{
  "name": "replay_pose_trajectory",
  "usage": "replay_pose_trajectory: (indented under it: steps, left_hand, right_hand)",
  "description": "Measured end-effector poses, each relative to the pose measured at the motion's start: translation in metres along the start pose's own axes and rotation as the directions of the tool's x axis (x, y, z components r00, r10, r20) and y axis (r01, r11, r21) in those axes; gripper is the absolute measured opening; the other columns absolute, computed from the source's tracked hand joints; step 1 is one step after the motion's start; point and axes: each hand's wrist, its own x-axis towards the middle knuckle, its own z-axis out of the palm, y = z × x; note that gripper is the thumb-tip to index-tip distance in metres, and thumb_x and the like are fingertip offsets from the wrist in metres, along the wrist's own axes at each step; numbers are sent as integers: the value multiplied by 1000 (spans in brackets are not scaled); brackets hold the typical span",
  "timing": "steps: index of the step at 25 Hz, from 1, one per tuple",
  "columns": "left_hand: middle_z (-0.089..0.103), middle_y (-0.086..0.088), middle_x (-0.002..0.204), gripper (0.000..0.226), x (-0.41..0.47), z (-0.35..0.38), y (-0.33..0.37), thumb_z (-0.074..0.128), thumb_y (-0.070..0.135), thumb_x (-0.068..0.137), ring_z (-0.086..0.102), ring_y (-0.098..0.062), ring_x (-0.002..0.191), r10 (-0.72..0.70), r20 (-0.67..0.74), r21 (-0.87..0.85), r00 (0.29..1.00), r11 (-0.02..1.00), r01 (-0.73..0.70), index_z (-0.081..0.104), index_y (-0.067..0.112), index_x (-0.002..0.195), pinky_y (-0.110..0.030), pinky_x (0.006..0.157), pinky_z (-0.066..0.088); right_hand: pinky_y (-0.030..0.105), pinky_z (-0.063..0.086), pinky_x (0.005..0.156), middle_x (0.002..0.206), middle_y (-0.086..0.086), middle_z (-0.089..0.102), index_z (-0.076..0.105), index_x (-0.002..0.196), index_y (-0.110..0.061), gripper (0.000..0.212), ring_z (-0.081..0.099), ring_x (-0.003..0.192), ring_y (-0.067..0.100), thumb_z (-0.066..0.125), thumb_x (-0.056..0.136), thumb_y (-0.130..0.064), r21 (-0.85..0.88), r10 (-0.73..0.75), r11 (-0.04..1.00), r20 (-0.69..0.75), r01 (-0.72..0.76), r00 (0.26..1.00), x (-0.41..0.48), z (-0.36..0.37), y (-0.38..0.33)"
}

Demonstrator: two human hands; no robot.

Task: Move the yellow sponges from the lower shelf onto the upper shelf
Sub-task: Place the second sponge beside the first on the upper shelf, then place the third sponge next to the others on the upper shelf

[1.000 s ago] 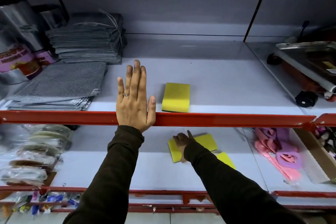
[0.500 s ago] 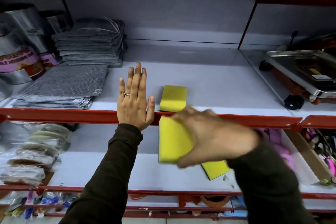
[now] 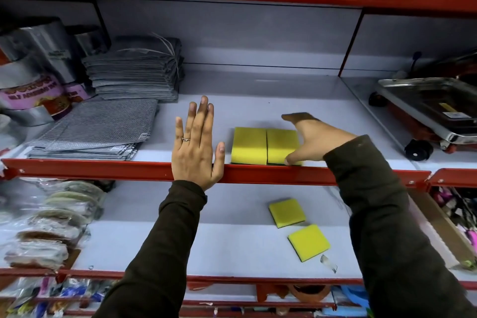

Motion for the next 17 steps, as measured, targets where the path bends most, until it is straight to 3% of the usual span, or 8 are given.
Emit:
replay_pose_trajectory:
  steps: [2,4,7,9,11,12,14,17]
  left_hand:
    - [18,-11,167,70,0,0,0,32,35,96,12,-26,156,3,1,-2,1000,1000,-3,18,5,158,-40,129,-5]
    - [20,-12,166,70,0,0,0,32,35,96,14,-27,156,2,0,2,1000,1000,-2,17,6,158,-39,129,-5]
    - [22,-13,166,70,0,1,1,32,36,96,8,-23,157,-4,-6,12,1000,1000,4,17,6,158,-39,129,-6]
    - [22,-13,166,71,0,2,0,32,36,96,2,-18,156,-4,-12,18,1000,1000,4,16,6,158,-39,129,-7]
    - [22,-12,166,71,0,2,0,31,36,96,0,-17,156,-1,-17,20,1000,1000,2,15,7,158,-40,129,-6]
    - [22,-12,166,71,0,3,0,31,36,96,0,-17,157,2,-21,20,1000,1000,-2,15,7,158,-40,129,-6]
    - [21,-11,166,71,0,4,0,30,36,96,0,-17,157,9,-26,24,1000,1000,-9,14,7,158,-41,129,-5]
    - [20,-10,166,71,0,7,-1,30,36,96,1,-19,157,16,-25,33,1000,999,-15,13,7,159,-41,129,-5]
  right_hand:
    - [33,38,110,151,2,39,34,148,-27,95,40,138,20,83,67,-38,102,-72,991,-126,85,989,-30,-10,-7]
    - [25,45,95,132,-5,53,51,135,-29,75,55,119,14,84,68,-36,195,-173,961,-124,195,977,-63,-11,-17]
    - [18,50,80,119,-13,65,61,124,-28,59,63,101,8,83,70,-38,241,-164,965,247,104,955,-73,34,-21]
    - [22,51,84,121,-10,67,63,124,-23,61,64,103,11,81,70,-45,162,-43,986,487,-42,873,-46,84,-6]
    - [29,50,90,123,-4,65,63,122,-19,61,62,108,18,76,73,-53,66,100,984,568,-167,817,-8,141,20]
    - [32,48,93,128,1,60,58,127,-17,66,58,115,23,71,76,-57,19,183,972,567,-235,803,9,165,33]
    - [38,36,113,153,12,37,28,150,-8,99,38,140,31,64,77,-63,-34,396,900,481,-435,782,34,207,56]
    - [44,26,117,157,15,26,10,154,-4,123,27,144,34,67,68,-72,39,604,767,291,-640,742,50,247,79]
